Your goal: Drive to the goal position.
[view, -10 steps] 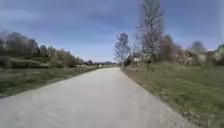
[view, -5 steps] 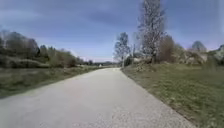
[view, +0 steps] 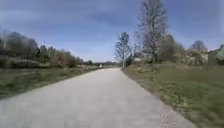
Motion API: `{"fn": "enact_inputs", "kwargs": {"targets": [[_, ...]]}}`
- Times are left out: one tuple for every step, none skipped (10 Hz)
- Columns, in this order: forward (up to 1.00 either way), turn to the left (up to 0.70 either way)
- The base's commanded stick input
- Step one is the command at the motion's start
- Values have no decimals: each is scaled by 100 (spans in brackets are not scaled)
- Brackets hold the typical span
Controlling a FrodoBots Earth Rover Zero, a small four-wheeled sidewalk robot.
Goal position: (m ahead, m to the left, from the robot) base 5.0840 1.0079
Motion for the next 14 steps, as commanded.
{"fn": "enact_inputs", "kwargs": {"targets": [[85,0],[85,10],[85,24],[85,34],[85,34],[85,34],[85,13],[85,0],[85,0],[85,0],[85,0],[85,0],[85,0],[85,0]]}}
